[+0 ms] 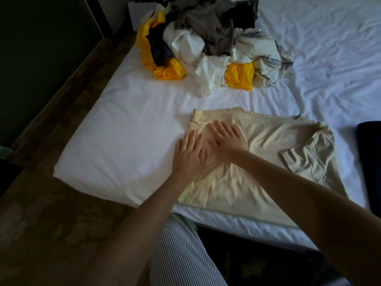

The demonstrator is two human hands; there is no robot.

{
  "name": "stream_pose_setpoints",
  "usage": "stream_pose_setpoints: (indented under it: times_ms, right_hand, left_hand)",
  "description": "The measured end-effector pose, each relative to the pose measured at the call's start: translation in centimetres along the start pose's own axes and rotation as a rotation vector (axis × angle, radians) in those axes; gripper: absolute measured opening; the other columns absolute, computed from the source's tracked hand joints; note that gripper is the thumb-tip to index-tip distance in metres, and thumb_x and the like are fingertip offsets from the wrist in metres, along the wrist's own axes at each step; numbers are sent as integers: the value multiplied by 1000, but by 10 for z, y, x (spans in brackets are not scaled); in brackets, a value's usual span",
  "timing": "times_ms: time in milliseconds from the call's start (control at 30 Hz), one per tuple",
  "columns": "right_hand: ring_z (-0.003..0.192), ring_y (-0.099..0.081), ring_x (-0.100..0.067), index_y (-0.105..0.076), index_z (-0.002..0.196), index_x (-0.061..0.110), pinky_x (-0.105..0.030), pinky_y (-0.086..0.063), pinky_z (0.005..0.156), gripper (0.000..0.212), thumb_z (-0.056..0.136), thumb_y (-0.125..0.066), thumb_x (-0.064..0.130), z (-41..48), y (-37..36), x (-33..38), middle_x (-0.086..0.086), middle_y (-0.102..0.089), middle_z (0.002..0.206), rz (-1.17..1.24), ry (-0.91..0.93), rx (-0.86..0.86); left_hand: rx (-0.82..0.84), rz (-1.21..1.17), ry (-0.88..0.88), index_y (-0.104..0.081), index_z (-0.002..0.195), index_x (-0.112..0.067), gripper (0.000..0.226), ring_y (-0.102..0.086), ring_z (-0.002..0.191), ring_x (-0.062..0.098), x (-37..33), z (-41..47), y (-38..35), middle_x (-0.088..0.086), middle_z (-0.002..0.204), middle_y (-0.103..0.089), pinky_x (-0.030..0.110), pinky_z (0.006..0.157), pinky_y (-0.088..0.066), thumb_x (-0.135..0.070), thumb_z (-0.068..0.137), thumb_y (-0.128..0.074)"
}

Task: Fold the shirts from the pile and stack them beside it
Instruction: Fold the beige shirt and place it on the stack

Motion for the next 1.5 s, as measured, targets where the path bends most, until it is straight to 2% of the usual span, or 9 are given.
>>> stream_pose_setpoints:
  times_ms: [200,333,533,800,967,1100,1267,1400,1500]
  right_hand:
    - [147,-4,-20,-17,151,18,-37,6,115,68,91,-7,49,-47,3,10,-2,-8,159,35,72,-80]
    - [118,-54,-32,-56,126,6,-42,-26,107,54,83,-38,34,-93,11,56,-13,-58,128,100,305,-330]
    - [96,-63,-24,-64,110,22,-34,-50,82,55,73,-53,61,-127,-15,132,-3,-65,107,77,516,-230]
    - [75,-63,-22,-67,80,20,-27,-51,61,50,37,-87,37,-116,-30,130,-4,-63,91,107,344,-120]
    - [87,-57,-38,-61,99,-1,-40,-49,66,25,74,-61,-2,-113,-22,129,-22,-54,108,264,347,-186]
    - [85,-58,-44,-53,120,1,-45,-45,67,36,88,-36,5,-122,-8,99,-23,-46,123,536,215,-243]
    - [79,-59,-24,-66,99,2,-24,-39,64,38,77,-54,30,-132,11,40,-9,-62,91,988,-122,-293]
    - [67,-53,-10,-65,80,11,-21,-40,60,9,80,-62,2,-138,12,2,3,-59,71,1234,-285,-179]
    - [62,-52,-9,-59,71,17,-23,-44,61,20,81,-65,2,-154,18,-16,3,-56,66,1386,-276,-146]
  left_hand:
    - [71,-395,106,-58,130,-16,49,-36,136,23,12,1,6,8,147,-42,38,112,-24,-38,93,-36]
    - [-112,-1131,621,-62,106,-7,16,-56,90,12,46,12,29,9,105,-61,20,78,-44,-7,92,-54]
    - [199,-1095,772,-57,74,-15,9,-45,59,10,50,54,33,-1,64,-49,22,52,-35,-14,80,-63]
    - [385,-873,627,-51,102,-14,14,-46,59,8,28,81,33,-1,72,-49,10,31,-32,-17,91,-60]
    - [334,-849,643,-58,89,-11,7,-54,66,13,37,85,31,3,80,-57,20,51,-43,-16,88,-62]
    - [283,-838,662,-52,70,-16,17,-55,68,19,39,93,41,5,74,-56,25,55,-44,-12,85,-60]
    - [262,-835,633,-58,85,-11,2,-57,86,21,21,103,54,8,89,-61,29,72,-52,-10,85,-60]
    - [238,-826,563,-61,108,-5,20,-56,93,20,-7,111,68,10,102,-59,28,78,-49,-15,91,-57]
    - [214,-800,529,-57,90,-11,5,-55,83,18,-32,117,83,8,93,-56,28,74,-46,-16,91,-56]
Point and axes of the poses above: each hand's wrist, its own z-axis towards the middle knuckle, its own y-axis out of the back of the hand, x = y × z, the point moved 7 cm from there along z, towards the middle knuckle
